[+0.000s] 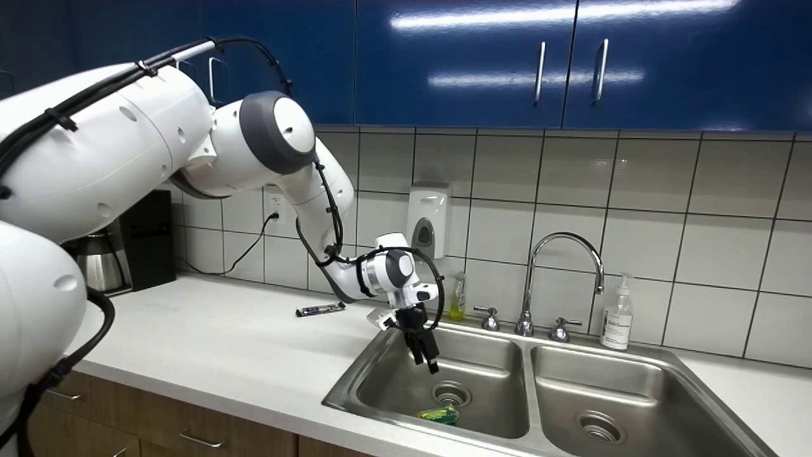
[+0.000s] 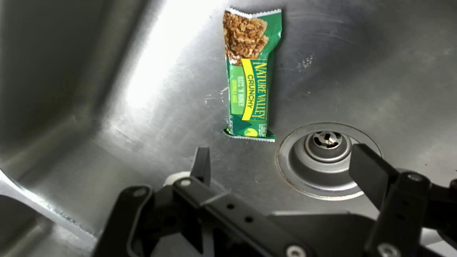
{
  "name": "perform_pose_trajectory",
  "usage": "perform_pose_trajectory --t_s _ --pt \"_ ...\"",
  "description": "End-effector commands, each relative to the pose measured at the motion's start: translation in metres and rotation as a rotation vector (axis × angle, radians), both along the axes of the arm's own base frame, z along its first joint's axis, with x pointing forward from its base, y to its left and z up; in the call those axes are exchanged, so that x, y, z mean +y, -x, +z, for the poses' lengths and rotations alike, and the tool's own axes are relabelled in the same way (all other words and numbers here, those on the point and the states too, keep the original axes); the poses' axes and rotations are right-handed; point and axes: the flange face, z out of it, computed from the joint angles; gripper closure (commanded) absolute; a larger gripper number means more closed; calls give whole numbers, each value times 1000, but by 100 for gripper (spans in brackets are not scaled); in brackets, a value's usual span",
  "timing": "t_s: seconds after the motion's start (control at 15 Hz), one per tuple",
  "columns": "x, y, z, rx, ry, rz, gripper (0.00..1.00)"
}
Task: Put the green snack packet in the left sink
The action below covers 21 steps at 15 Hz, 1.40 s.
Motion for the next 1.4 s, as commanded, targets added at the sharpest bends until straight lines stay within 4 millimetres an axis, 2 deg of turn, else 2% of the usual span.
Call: perform_pose_trajectory --t_s 0.0,0.27,0.67,1.33 --pt "10 12 30 21 -20 46 0" --pt "25 19 52 44 -29 184 0" --pt "57 36 79 101 -50 417 0" --pt "109 85 103 174 -128 674 0"
